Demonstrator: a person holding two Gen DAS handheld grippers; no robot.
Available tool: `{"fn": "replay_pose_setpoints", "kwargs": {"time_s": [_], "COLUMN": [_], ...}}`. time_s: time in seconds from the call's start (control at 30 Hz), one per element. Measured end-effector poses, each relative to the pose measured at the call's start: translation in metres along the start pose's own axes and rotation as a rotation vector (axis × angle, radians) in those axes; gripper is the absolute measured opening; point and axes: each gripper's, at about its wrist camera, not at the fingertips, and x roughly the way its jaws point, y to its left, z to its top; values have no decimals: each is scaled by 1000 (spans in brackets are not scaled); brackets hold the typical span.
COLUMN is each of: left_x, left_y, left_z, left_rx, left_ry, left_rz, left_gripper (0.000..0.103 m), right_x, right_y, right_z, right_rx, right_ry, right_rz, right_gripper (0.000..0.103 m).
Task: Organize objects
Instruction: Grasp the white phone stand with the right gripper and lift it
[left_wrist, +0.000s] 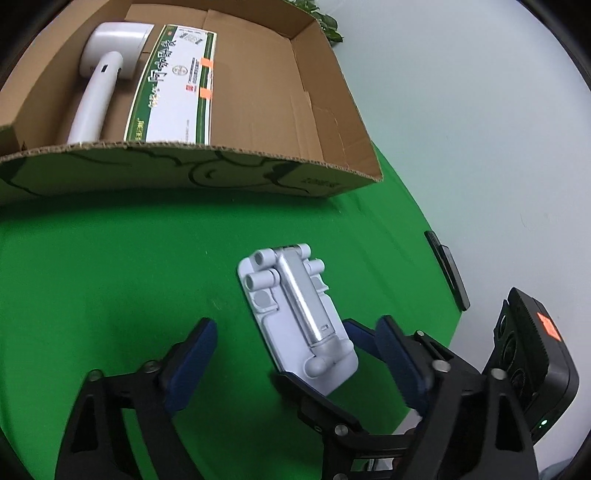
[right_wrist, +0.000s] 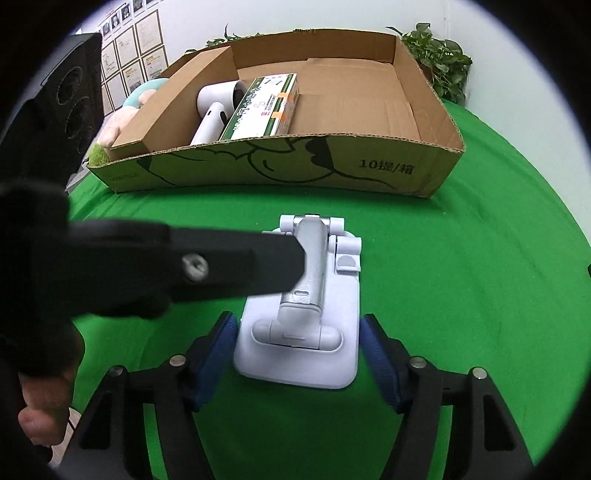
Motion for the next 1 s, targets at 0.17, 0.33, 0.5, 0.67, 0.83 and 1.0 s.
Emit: {"fn": "replay_pose_setpoints", "kwargs": {"time_s": [0.17, 0.33, 0.5, 0.67, 0.83, 1.0], "left_x": [5, 3, -7, -13, -28, -50], "left_y": [-6, -4, 1, 8, -5, -29], "left_z": [-4, -12, -23, -28, -22, -4], "left_rx": [21, 3, -7, -26, 13, 90], "left_ry": [12, 12, -2, 0, -40, -96], "left_rz": [-12, 24, 46, 53, 33, 40], "left_gripper": [73, 70, 60, 44, 38, 34], "right_x": [-5, -10, -12, -14, -27, -43], "right_y": [1, 6, 9, 7, 5, 5], "right_z": [-4, -12, -16, -18, -14, 7], "right_rx": [40, 70, 80, 99, 110, 100], "right_ry": [5, 6, 1, -10, -55, -130], "right_rz": [59, 142, 175, 204, 208, 205], "right_gripper": [67, 67, 67, 66, 66, 66]}}
